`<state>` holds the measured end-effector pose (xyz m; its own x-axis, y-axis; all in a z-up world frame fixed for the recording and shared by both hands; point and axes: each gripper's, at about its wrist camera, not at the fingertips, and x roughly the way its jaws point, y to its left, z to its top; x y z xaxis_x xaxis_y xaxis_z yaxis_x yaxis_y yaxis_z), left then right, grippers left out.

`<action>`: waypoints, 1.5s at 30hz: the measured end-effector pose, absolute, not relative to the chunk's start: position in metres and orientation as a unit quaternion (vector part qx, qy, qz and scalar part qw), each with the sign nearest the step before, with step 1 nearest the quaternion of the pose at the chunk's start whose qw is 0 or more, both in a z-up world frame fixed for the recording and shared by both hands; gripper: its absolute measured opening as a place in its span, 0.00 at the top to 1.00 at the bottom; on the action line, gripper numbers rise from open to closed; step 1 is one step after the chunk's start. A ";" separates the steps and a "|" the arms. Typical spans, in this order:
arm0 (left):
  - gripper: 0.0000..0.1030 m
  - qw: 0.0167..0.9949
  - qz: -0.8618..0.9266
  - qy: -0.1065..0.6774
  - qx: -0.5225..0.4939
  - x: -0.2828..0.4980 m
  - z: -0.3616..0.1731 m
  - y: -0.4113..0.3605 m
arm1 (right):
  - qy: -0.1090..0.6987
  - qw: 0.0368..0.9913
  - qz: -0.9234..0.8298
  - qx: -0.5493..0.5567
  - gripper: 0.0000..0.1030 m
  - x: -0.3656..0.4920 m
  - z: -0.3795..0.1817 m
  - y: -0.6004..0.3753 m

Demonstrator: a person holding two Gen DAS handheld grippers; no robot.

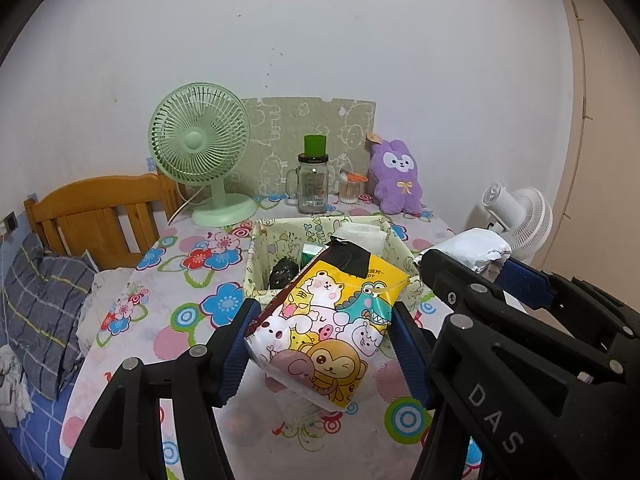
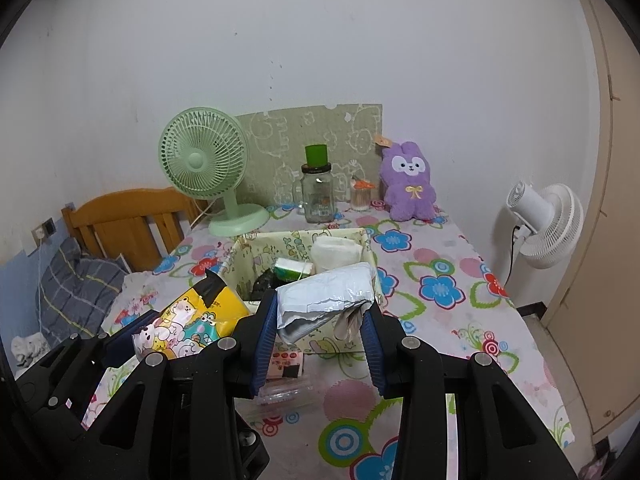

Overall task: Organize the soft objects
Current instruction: 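Lift and carry the yellow pack and white bag over the fabric box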

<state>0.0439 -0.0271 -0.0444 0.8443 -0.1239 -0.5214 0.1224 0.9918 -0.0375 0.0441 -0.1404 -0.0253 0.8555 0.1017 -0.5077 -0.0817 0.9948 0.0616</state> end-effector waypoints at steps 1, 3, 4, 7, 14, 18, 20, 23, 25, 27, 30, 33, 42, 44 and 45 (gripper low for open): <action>0.35 0.961 -0.064 0.270 -0.002 0.045 -0.044 -0.027 | 0.264 0.963 0.048 0.018 0.59 0.045 -0.025 -0.140; 0.35 0.961 -0.063 0.269 -0.004 0.047 -0.042 -0.026 | 0.262 0.964 0.049 0.018 0.59 0.047 -0.023 -0.139; 0.35 0.961 -0.063 0.268 -0.004 0.049 -0.041 -0.026 | 0.262 0.964 0.050 0.018 0.59 0.049 -0.023 -0.139; 0.35 0.962 -0.061 0.266 -0.006 0.053 -0.039 -0.024 | 0.260 0.964 0.053 0.018 0.59 0.055 -0.021 -0.138; 0.35 0.962 -0.057 0.266 -0.006 0.067 -0.036 -0.025 | 0.260 0.964 0.057 0.021 0.59 0.070 -0.020 -0.138; 0.35 0.962 -0.059 0.267 -0.008 0.075 -0.036 -0.024 | 0.261 0.963 0.058 0.024 0.59 0.080 -0.019 -0.138; 0.35 0.962 -0.058 0.267 -0.008 0.080 -0.036 -0.024 | 0.261 0.963 0.058 0.025 0.59 0.085 -0.020 -0.138; 0.35 0.962 -0.057 0.267 -0.008 0.085 -0.035 -0.025 | 0.261 0.963 0.057 0.025 0.59 0.094 -0.019 -0.138; 0.35 0.962 -0.057 0.267 -0.009 0.088 -0.035 -0.025 | 0.261 0.963 0.057 0.024 0.59 0.099 -0.020 -0.137; 0.35 0.962 -0.057 0.268 -0.010 0.094 -0.035 -0.025 | 0.261 0.963 0.057 0.023 0.59 0.105 -0.019 -0.137; 0.35 0.961 -0.056 0.269 -0.011 0.103 -0.034 -0.024 | 0.261 0.963 0.056 0.022 0.59 0.113 -0.020 -0.136; 0.35 0.962 -0.054 0.269 -0.010 0.111 -0.034 -0.024 | 0.263 0.963 0.057 0.023 0.59 0.118 -0.020 -0.136; 0.35 0.961 -0.050 0.272 -0.011 0.132 -0.038 -0.021 | 0.266 0.962 0.058 0.021 0.59 0.145 -0.025 -0.133; 0.35 0.961 -0.049 0.272 -0.011 0.136 -0.039 -0.020 | 0.263 0.963 0.059 0.021 0.59 0.150 -0.026 -0.132; 0.35 0.961 -0.048 0.272 -0.011 0.139 -0.040 -0.020 | 0.263 0.963 0.060 0.022 0.59 0.151 -0.026 -0.132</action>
<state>0.1392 -0.0198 -0.0396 0.8478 -0.0980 -0.5212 0.0860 0.9952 -0.0472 0.1511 -0.1322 -0.0263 0.8550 0.1263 -0.5030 -0.1035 0.9919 0.0731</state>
